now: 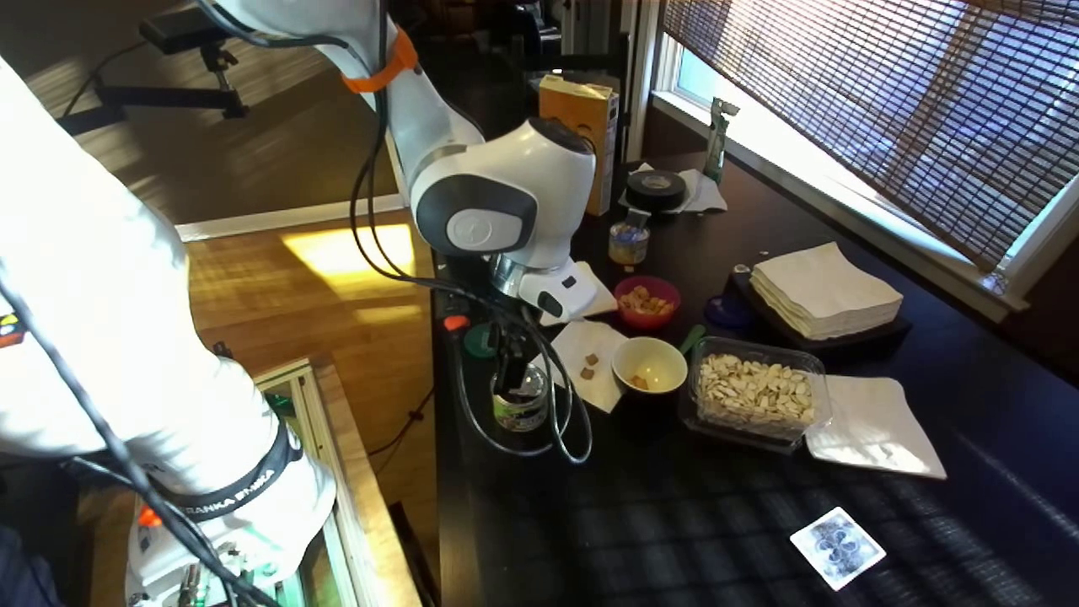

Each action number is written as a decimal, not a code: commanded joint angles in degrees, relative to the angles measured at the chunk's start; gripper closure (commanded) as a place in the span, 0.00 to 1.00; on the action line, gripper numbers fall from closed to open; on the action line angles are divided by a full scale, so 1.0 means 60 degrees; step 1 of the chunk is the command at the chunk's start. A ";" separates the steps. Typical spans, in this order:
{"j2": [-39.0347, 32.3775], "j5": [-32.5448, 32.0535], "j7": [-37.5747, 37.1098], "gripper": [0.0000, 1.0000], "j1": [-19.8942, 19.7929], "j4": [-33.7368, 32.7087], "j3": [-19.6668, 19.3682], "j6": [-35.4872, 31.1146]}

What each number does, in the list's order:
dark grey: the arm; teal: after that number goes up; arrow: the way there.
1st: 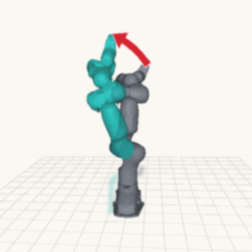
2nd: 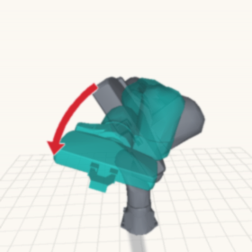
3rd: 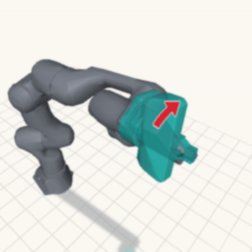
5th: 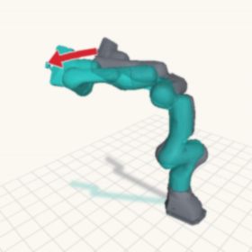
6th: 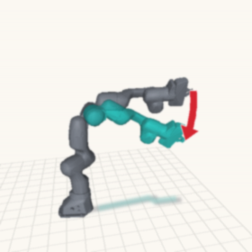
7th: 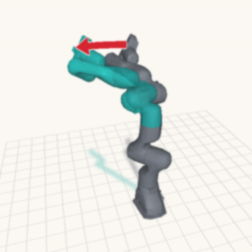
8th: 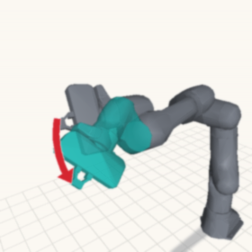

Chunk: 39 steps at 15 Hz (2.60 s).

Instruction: Open the yellow can then place some of the contents in the can into the white bowl.

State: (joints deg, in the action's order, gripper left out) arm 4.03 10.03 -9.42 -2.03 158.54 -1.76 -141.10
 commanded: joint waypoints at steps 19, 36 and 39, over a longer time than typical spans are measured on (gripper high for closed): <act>-0.0375 0.2127 0.0695 0.87 -0.0042 -0.0242 -0.0186 -0.1141; -0.0434 0.2754 -0.2227 0.99 -0.0285 -0.0766 -0.0426 -0.0412; -0.0569 0.3325 -0.2764 0.99 -0.0349 -0.1007 -0.0471 -0.0203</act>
State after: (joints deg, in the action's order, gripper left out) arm 1.15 26.28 -22.93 -3.60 154.65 -4.23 -145.02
